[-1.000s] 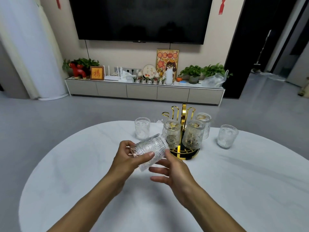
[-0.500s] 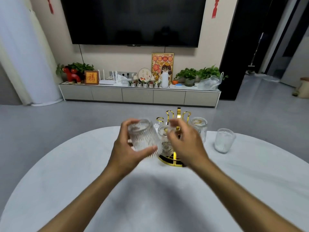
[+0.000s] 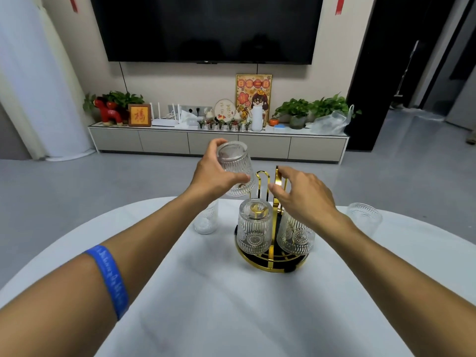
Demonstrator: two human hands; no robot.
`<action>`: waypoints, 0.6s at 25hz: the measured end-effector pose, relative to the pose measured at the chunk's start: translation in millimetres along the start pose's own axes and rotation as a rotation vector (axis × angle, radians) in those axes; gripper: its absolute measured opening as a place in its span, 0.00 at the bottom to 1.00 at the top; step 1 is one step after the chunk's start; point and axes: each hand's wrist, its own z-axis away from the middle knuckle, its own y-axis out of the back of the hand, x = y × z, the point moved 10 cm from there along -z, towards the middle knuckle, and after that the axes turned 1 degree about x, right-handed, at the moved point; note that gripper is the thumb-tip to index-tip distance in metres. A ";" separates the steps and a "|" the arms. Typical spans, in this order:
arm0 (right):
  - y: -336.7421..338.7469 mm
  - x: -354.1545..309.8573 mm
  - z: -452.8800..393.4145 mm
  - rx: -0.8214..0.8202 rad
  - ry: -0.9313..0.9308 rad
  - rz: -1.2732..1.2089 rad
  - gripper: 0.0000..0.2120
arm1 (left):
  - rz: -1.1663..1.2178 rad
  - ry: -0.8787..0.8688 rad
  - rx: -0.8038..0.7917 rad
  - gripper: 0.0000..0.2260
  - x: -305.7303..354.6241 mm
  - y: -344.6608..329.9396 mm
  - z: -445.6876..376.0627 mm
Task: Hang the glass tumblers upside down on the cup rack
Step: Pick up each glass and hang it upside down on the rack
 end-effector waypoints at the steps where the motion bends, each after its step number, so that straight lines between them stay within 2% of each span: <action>1: 1.6 -0.3 0.3 0.018 0.006 -0.003 0.18 | -0.023 0.008 -0.014 0.39 -4.3 -6.3 -4.0; 5: 3.3 1.5 -0.2 0.036 -0.002 -0.066 0.18 | -0.111 0.070 -0.064 0.39 -20.3 -24.0 -14.7; 9: 2.1 3.8 0.7 0.054 -0.006 -0.085 0.16 | -0.125 0.140 -0.191 0.40 -36.5 -38.4 -15.8; 15: 2.7 5.7 2.4 0.073 -0.018 -0.148 0.15 | -0.229 0.112 -0.329 0.37 -54.0 -48.6 -6.7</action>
